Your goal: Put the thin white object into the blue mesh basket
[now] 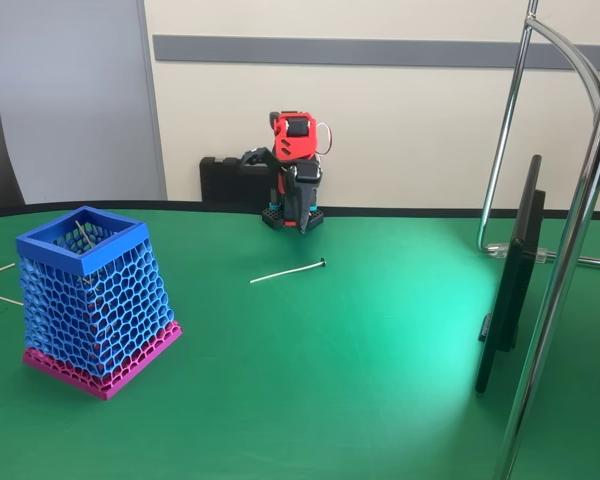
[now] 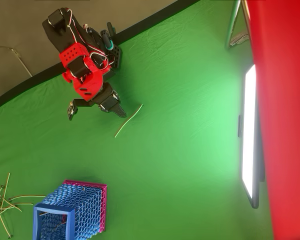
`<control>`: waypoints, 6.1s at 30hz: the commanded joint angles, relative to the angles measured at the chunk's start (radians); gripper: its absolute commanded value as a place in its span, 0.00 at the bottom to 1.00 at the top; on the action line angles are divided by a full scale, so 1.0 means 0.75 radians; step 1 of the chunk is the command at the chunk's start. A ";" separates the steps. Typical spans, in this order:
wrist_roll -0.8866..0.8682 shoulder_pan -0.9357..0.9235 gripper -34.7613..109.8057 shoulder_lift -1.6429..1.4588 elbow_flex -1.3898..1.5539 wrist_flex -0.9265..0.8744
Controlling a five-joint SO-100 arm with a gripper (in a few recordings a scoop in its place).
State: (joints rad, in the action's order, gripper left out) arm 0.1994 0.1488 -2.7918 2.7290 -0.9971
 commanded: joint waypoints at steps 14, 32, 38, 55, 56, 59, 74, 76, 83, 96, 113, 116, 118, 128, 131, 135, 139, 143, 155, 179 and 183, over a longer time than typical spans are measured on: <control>0.018 0.096 0.35 0.667 -0.337 -0.141; 0.125 0.104 0.35 1.004 -0.479 -0.121; 0.112 0.100 0.35 1.070 -0.491 -0.106; 0.170 0.121 0.33 1.237 -0.515 0.022; 0.172 0.121 0.33 1.246 -0.520 0.025; 0.174 0.133 0.33 1.258 -0.524 0.029; 0.153 0.186 0.33 1.331 -0.548 0.063; 0.151 0.190 0.33 1.340 -0.552 0.067; 0.141 0.223 0.33 1.383 -0.567 0.067; 0.133 0.243 0.28 1.405 -0.569 0.057; 0.229 0.135 0.26 1.291 -0.822 -0.004; 0.286 0.082 0.26 1.266 -0.967 0.000; 0.323 0.047 0.26 1.250 -1.062 0.022; 0.243 -0.145 0.26 1.207 -1.325 0.382; 0.123 -0.200 0.25 1.242 -1.344 0.530; -0.096 -0.284 0.24 1.338 -1.432 0.699; -0.284 -0.364 0.24 1.481 -1.663 0.659; -0.405 -0.427 0.24 1.657 -1.894 0.614; -0.603 -0.552 0.24 2.051 -2.510 0.344; -1.203 -0.720 0.52 2.043 -2.483 0.198; -1.246 -0.687 0.54 1.908 -2.354 0.182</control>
State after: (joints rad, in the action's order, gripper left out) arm -0.7179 -0.3881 -1.2548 0.9373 -0.8560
